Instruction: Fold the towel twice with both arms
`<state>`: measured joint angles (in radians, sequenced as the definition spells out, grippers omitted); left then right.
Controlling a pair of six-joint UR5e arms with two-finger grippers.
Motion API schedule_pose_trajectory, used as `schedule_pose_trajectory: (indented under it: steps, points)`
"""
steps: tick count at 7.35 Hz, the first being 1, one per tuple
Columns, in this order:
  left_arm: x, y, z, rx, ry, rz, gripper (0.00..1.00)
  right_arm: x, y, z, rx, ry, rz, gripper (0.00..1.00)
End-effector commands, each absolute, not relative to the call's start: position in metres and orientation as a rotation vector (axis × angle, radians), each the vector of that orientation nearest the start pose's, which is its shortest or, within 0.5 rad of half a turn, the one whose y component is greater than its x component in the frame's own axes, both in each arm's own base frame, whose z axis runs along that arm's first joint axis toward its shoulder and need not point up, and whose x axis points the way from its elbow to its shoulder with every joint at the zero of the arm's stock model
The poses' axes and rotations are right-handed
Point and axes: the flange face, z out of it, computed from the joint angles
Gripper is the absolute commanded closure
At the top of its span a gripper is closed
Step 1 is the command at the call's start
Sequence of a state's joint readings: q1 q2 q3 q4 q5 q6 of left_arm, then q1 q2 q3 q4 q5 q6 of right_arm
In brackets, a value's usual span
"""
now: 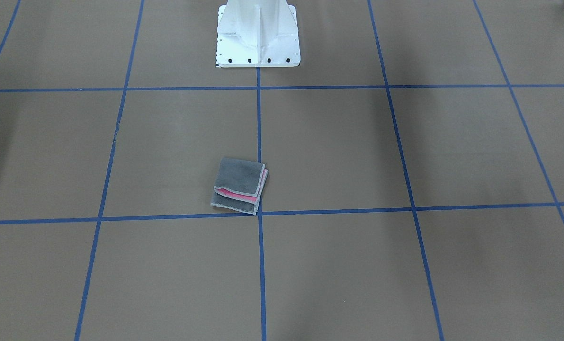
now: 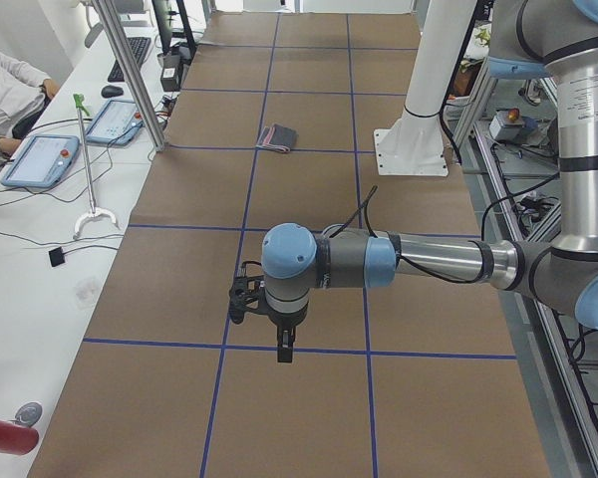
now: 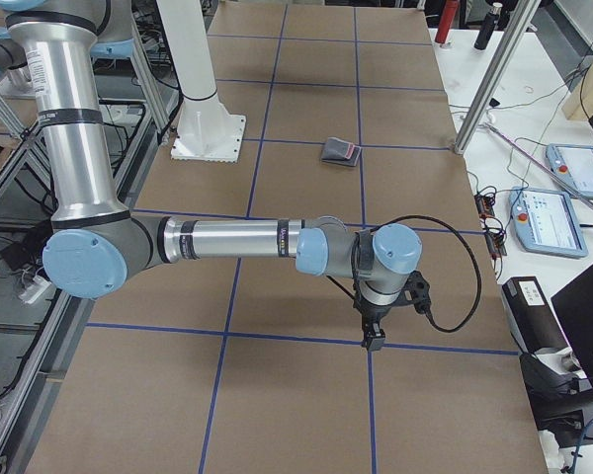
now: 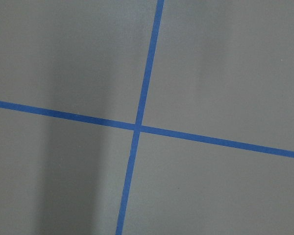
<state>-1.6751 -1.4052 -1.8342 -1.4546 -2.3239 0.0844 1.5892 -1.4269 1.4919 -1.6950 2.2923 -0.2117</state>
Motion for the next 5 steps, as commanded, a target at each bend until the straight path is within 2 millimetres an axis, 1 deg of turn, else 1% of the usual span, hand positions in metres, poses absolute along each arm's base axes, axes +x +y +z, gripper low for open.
schedule_pose_trajectory:
  steps: [1, 5]
  points:
    - [-0.1084, -0.4096, 0.6183, 0.053, 0.751, -0.026, 0.00, 0.0776, -0.5450, 0.6385, 0.028, -0.723, -0.165, 0.00]
    - [-0.1084, -0.4096, 0.6183, 0.054, 0.751, -0.026, 0.00, 0.0775, -0.5399, 0.6444, 0.017, -0.724, -0.160, 0.00]
